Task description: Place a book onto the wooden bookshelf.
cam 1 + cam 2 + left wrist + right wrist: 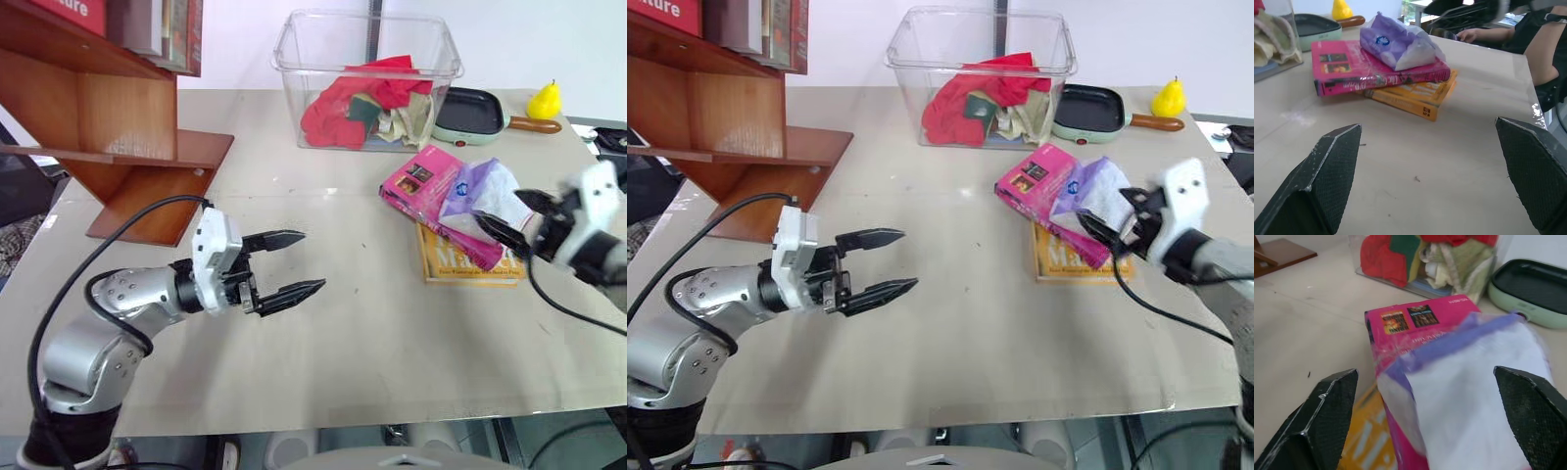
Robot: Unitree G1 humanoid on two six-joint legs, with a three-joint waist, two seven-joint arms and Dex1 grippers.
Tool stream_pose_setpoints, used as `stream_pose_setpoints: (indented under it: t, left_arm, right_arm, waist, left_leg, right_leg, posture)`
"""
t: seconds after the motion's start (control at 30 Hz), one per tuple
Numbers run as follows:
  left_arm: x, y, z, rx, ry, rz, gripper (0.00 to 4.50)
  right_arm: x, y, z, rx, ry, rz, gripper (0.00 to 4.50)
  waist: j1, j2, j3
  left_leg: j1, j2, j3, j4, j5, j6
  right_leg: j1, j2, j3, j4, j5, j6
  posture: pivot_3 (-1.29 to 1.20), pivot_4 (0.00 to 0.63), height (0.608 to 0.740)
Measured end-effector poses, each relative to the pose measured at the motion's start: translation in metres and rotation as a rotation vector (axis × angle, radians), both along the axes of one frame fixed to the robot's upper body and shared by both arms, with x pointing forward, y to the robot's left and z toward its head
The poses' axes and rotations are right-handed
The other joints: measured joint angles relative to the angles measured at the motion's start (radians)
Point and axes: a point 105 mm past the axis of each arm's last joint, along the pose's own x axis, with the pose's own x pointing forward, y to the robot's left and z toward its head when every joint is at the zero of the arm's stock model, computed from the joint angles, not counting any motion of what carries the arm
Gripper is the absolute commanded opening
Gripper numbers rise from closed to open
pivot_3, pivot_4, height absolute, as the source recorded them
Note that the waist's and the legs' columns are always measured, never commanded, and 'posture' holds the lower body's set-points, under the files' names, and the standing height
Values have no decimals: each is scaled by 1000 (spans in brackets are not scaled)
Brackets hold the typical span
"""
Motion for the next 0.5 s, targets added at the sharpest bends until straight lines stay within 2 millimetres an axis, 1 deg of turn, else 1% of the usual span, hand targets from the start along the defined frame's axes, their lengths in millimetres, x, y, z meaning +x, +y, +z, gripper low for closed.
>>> stream_pose_setpoints:
  t: [0.03,0.07,0.1,0.13,0.23,0.3,0.37,0.43,0.5]
  left_arm:
    - [-2,-3,5,-7,-15,-15,4500]
    - [-6,-8,15,-27,-48,-42,4500]
    - [-8,-10,21,-38,-68,-52,4500]
    - [-10,-11,25,-45,-76,-57,4500]
    - [-12,-15,33,-63,-78,-77,4500]
    - [-13,-16,36,-61,-73,-81,4500]
    - [-14,-19,39,-65,-74,-86,4500]
    - [-13,-19,41,-62,-78,-80,4500]
    - [-13,-19,42,-58,-81,-76,4500]
  right_arm:
    - [5,2,-1,0,16,-15,4476]
    - [16,4,-8,-13,53,-55,4476]
    - [21,4,-13,-22,78,-87,4476]
    - [27,2,-19,-38,100,-123,4476]
    - [43,-12,-41,-75,180,-253,4476]
    - [48,-17,-43,-87,180,-279,4076]
    - [50,-19,-45,-107,177,-286,3326]
    - [51,-18,-46,-122,168,-274,2318]
    - [50,-20,-48,-149,149,-276,1384]
  waist:
    - [-1,-1,0]
    - [2,-1,0]
    - [4,-1,0]
    - [6,-1,0]
    - [4,-1,0]
    - [2,-2,0]
    - [1,-4,-1]
    - [1,-4,-1]
    - [3,-5,-2]
  left_leg:
    - [0,0,0,0,0,0]
    - [0,-1,0,0,0,0]
    - [-1,-1,-1,0,0,0]
    - [-1,-1,-1,0,0,0]
    - [-1,-2,0,0,0,0]
    - [0,-2,0,0,0,0]
    - [0,-2,0,0,0,0]
    - [1,-1,-1,0,0,0]
    - [2,-1,-2,0,0,0]
  right_leg:
    - [0,1,2,0,0,0]
    - [0,3,4,0,0,0]
    - [0,3,5,0,0,0]
    - [0,3,5,0,0,0]
    - [0,3,7,0,0,0]
    - [0,4,8,0,0,0]
    - [1,5,8,0,0,0]
    - [2,7,10,0,0,0]
    - [2,13,16,0,0,1]
  posture:
    - [0,150,740]
    - [0,150,740]
    - [0,150,740]
    - [0,150,740]
    - [0,150,740]
    - [0,150,740]
    - [0,150,740]
    - [0,150,740]
    - [0,150,740]
